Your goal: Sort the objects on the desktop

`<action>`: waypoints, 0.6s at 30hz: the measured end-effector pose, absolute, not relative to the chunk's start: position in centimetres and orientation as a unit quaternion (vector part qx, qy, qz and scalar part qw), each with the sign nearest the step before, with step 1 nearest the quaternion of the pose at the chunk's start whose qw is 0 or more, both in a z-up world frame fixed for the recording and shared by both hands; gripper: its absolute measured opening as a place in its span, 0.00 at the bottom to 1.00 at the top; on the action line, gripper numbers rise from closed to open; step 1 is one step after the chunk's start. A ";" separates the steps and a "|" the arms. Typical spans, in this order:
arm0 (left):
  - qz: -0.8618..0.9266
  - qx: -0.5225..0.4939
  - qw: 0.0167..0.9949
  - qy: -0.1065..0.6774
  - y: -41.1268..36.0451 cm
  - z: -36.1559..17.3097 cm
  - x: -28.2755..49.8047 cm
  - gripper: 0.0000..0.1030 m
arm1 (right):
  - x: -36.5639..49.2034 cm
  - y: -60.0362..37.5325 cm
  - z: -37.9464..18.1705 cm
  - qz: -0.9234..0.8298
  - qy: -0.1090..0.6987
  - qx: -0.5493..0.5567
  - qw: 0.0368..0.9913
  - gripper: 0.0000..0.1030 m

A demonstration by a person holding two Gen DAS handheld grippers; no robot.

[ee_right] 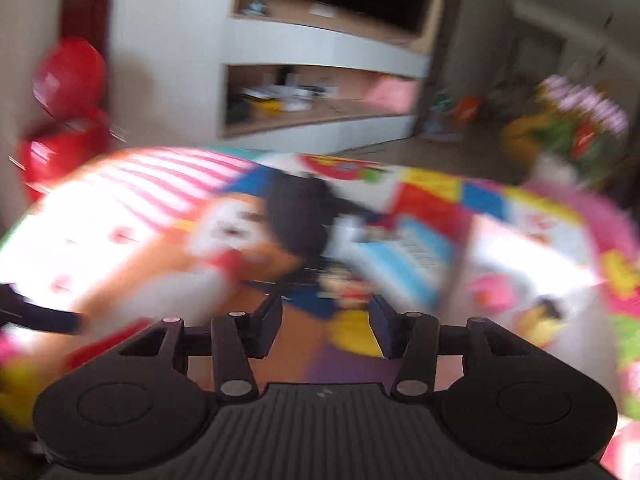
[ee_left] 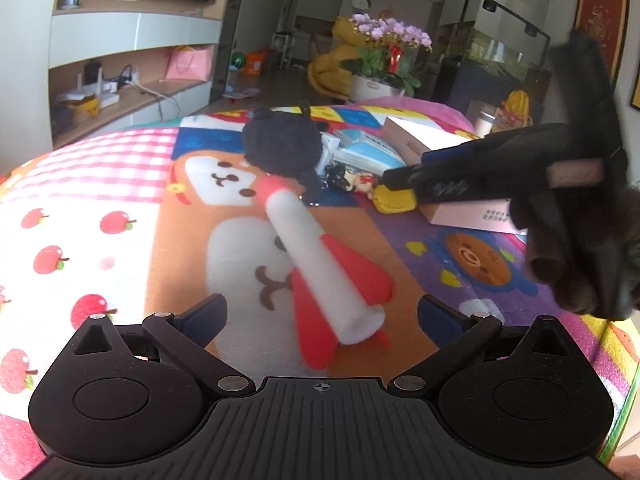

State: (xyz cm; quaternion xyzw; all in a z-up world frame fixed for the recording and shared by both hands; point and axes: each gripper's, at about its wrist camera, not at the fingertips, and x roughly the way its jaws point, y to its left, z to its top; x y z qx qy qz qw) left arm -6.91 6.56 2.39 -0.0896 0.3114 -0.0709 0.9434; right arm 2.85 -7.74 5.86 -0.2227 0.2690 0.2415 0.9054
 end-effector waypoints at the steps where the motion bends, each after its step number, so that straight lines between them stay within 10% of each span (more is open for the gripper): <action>1: -0.069 -0.090 0.943 0.313 6.5 2.4 -6.9 1.00 | 3.1 -7.4 5.2 0.235 0.263 -0.242 0.904 0.46; 18: -0.047 -0.082 0.945 0.314 6.8 3.1 -7.1 1.00 | -1.9 -10.2 4.3 0.249 0.255 -0.281 0.891 0.34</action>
